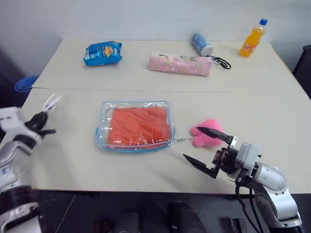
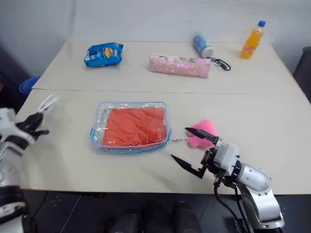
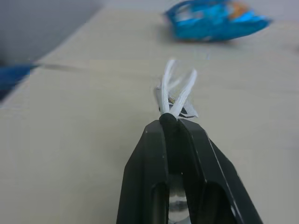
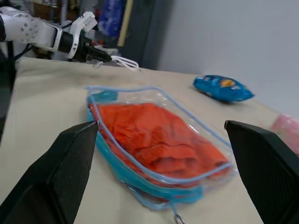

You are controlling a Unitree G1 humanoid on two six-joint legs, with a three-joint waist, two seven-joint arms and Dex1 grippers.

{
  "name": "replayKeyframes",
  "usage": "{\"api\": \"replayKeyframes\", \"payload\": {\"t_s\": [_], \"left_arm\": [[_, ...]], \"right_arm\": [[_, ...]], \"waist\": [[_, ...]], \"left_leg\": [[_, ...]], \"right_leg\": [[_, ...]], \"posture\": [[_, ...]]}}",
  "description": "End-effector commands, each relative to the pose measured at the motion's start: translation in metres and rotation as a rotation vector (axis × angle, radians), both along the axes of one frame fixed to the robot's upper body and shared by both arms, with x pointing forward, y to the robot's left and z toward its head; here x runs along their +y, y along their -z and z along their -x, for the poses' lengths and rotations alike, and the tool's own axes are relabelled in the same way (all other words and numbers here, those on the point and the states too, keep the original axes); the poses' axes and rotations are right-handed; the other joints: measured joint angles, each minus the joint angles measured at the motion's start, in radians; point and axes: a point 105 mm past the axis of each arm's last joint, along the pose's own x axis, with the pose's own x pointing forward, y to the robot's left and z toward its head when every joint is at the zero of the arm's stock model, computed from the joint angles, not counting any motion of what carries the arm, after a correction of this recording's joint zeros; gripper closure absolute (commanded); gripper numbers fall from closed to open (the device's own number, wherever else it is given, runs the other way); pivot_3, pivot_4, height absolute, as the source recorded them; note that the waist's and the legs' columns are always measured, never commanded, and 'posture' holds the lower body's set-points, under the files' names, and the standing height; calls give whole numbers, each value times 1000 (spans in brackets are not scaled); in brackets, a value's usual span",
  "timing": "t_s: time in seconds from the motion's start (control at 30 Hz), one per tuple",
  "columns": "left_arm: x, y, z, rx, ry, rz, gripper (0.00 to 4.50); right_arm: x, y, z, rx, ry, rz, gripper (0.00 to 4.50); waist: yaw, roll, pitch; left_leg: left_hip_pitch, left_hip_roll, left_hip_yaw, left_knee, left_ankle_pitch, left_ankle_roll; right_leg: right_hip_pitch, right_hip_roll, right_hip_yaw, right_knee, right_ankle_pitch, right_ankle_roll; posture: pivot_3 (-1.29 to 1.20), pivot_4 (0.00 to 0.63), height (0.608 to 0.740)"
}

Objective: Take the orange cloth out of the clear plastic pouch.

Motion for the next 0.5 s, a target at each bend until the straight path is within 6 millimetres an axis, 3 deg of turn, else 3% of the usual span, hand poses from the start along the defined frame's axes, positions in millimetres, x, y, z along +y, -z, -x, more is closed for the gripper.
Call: {"api": "replayKeyframes", "payload": {"t_s": [0.03,0.23,0.33,0.47,0.5], "left_arm": [[-7,-16,2,-26,48,-75,4040],[-21,-25,-3,-33,187,-170,2214],[-19,-31,2,-1,276,-304,1299],[-47,-51,11,-80,554,-390,51],[-57,-53,13,-88,632,-401,51]], "right_arm": [[4,-10,3,-24,-30,-6,0],[-6,-16,-4,12,13,1,0],[-22,-13,-2,47,65,35,0],[-52,-1,-4,115,158,111,0],[-60,0,-9,126,197,122,0]], "waist": [[19,-2,-1],[29,-7,-3],[17,-7,-3],[3,-7,-2],[1,-7,-2]], "left_leg": [[0,0,-1,1,0,0],[-2,0,-2,1,0,0],[-2,0,-1,-2,0,0],[-2,0,-1,-4,0,0],[-1,0,0,-4,0,0]], "right_leg": [[1,0,-1,-1,0,0],[1,-1,-2,-2,0,0],[-1,0,-1,-2,0,0],[-1,0,-1,-3,0,0],[-1,0,-1,-3,0,0]], "posture": [[0,150,740],[0,150,740],[0,150,740],[0,150,740],[0,150,740]]}}
